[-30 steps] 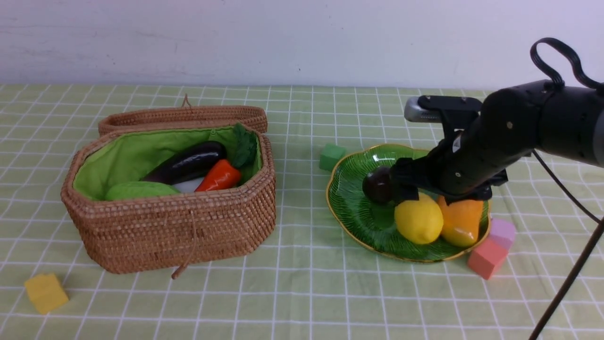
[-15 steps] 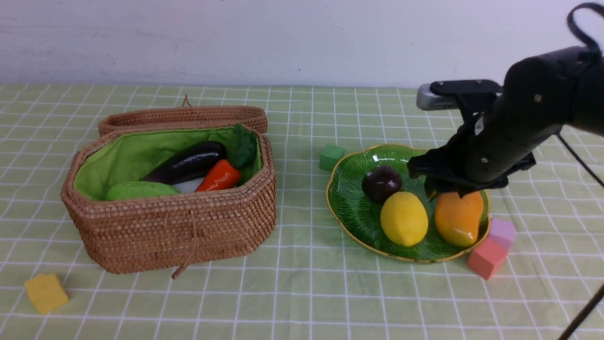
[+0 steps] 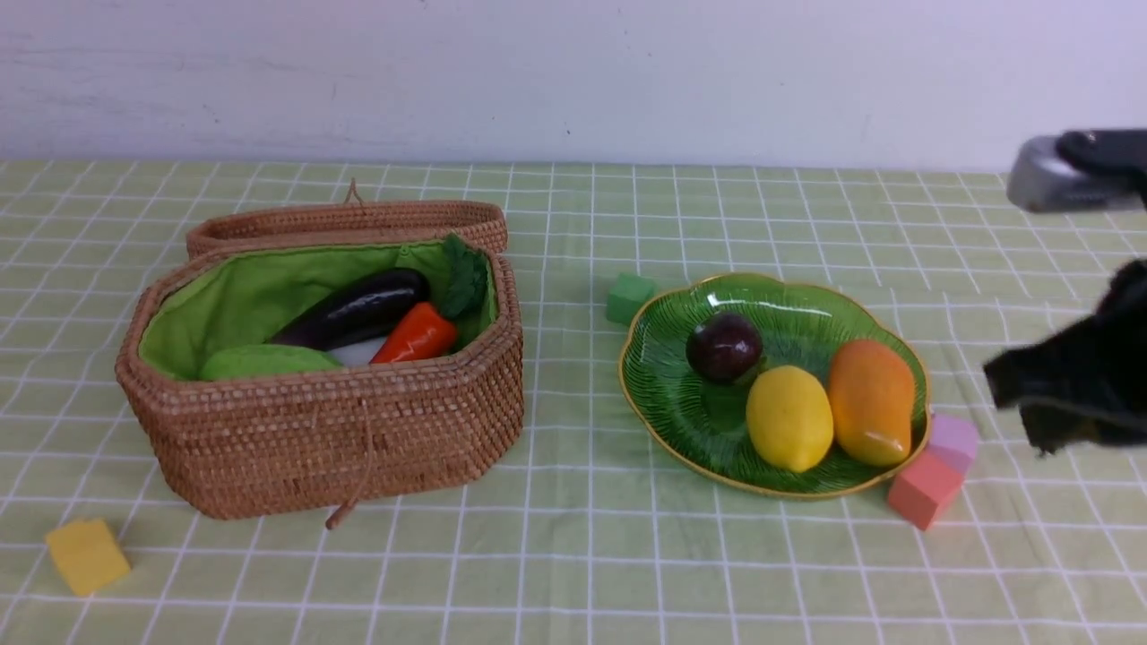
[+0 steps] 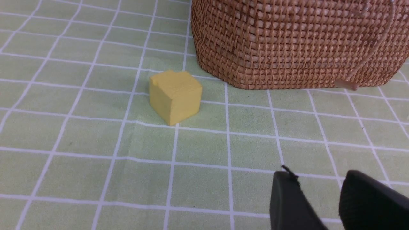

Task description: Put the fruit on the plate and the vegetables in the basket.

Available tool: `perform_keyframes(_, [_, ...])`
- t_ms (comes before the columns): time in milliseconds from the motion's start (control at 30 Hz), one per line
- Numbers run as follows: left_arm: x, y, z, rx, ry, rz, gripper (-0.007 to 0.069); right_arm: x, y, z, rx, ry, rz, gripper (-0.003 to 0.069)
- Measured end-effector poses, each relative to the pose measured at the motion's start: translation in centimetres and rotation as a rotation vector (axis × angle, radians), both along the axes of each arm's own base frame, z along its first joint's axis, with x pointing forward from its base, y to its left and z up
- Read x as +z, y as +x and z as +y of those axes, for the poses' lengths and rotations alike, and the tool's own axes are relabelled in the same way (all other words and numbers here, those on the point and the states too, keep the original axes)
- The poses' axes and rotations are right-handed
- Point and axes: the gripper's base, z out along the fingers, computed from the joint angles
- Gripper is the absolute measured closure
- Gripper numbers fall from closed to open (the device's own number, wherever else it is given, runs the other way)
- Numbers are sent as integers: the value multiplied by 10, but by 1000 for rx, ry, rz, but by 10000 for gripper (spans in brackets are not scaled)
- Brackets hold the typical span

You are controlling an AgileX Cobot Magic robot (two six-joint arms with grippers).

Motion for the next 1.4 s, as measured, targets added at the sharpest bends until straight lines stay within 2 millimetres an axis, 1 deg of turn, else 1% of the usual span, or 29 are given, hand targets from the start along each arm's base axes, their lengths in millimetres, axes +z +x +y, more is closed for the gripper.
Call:
perform_keyframes(67, [0, 0, 0, 0, 0, 0, 386, -7, -16, -6, 0, -15, 42, 677])
perform_keyframes(200, [0, 0, 0, 0, 0, 0, 386, -14, -34, -12, 1, -38, 111, 675])
perform_keyframes(300, [0, 0, 0, 0, 0, 0, 386, -15, -40, -14, 2, -52, 154, 674])
perform_keyframes(667, [0, 0, 0, 0, 0, 0, 386, -15, -41, -14, 0, -50, 161, 666])
perform_keyframes(767, [0, 0, 0, 0, 0, 0, 386, -11, -46, -18, -15, -33, 139, 665])
perform_keyframes(833, [0, 0, 0, 0, 0, 0, 386, -3, -55, -24, -36, -7, 100, 663])
perform_keyframes(933, [0, 0, 0, 0, 0, 0, 386, 8, -70, -33, -53, 11, 28, 660])
perform_keyframes(1000, [0, 0, 0, 0, 0, 0, 386, 24, -92, -53, -56, -55, -189, 659])
perform_keyframes(1033, [0, 0, 0, 0, 0, 0, 386, 29, -100, -59, -80, -67, -273, 658])
perform_keyframes(1067, [0, 0, 0, 0, 0, 0, 386, 33, -116, -67, -102, -80, -421, 657])
perform_keyframes(1100, [0, 0, 0, 0, 0, 0, 386, 33, -116, -67, -102, -80, -421, 657])
perform_keyframes(1133, [0, 0, 0, 0, 0, 0, 386, 31, -135, -73, -135, -76, -576, 657])
perform_keyframes(1167, [0, 0, 0, 0, 0, 0, 386, 26, -146, -75, -158, -68, -673, 657])
perform_keyframes(1233, [0, 0, 0, 0, 0, 0, 386, 8, -163, -75, -189, -39, -780, 655])
perform_keyframes(1267, [0, 0, 0, 0, 0, 0, 386, -7, -171, -74, -219, -12, -835, 654])
perform_keyframes(1333, [0, 0, 0, 0, 0, 0, 386, -24, -181, -73, -255, 13, -900, 654])
perform_keyframes(1400, [0, 0, 0, 0, 0, 0, 386, -50, -186, -72, -290, 33, -938, 652])
